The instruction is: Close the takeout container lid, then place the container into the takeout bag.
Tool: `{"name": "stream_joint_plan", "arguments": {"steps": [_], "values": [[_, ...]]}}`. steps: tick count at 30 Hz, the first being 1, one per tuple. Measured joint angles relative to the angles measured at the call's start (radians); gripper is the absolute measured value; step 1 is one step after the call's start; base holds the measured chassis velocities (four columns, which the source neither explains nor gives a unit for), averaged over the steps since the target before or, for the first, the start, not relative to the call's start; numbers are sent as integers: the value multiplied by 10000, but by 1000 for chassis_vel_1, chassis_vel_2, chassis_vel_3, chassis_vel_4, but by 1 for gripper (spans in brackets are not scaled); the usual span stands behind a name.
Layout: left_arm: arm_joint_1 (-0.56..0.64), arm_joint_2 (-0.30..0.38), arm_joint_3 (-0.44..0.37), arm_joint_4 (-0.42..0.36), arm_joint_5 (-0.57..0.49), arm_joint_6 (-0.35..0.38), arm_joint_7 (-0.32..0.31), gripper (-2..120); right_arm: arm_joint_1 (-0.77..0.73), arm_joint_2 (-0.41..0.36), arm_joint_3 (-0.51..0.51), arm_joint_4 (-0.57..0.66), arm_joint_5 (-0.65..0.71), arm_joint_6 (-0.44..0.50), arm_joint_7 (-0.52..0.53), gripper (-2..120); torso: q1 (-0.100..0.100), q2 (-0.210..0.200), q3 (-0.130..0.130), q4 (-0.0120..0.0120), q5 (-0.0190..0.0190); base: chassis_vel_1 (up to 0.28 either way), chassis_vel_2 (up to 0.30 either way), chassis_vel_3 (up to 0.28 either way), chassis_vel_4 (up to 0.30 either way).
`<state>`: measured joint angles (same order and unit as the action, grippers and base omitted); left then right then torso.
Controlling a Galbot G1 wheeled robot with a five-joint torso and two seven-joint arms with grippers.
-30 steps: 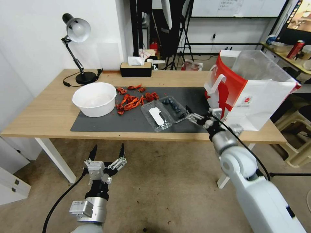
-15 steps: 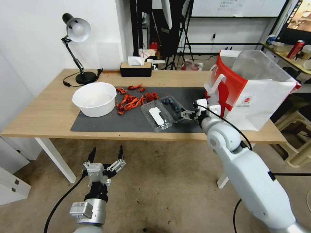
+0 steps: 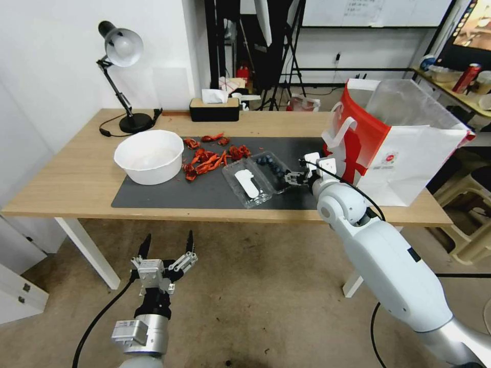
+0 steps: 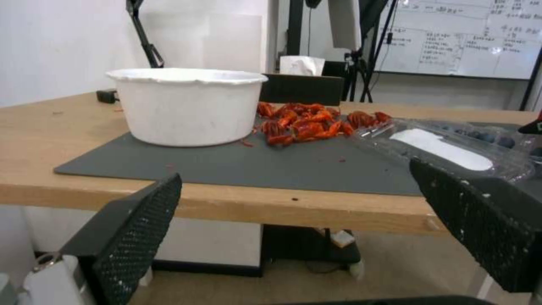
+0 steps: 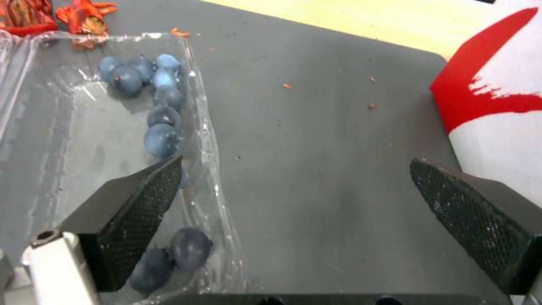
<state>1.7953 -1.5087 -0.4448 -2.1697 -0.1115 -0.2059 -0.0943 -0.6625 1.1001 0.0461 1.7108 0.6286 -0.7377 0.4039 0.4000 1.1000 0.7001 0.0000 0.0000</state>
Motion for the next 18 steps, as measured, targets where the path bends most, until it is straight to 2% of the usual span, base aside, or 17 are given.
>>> {"name": "stream_joint_plan", "arguments": {"steps": [12,18], "values": [[-15,0,-24,83,14,-129,-41,100,54,44,-187,-208,267,21,-68,100,0,0,-1,-1,0,0,0,0,0],[-21,1,-27,147,16,-250,-87,100,105,142,-244,-284,580,25,297,100,0,0,-1,0,-1,0,0,0,0]]}}
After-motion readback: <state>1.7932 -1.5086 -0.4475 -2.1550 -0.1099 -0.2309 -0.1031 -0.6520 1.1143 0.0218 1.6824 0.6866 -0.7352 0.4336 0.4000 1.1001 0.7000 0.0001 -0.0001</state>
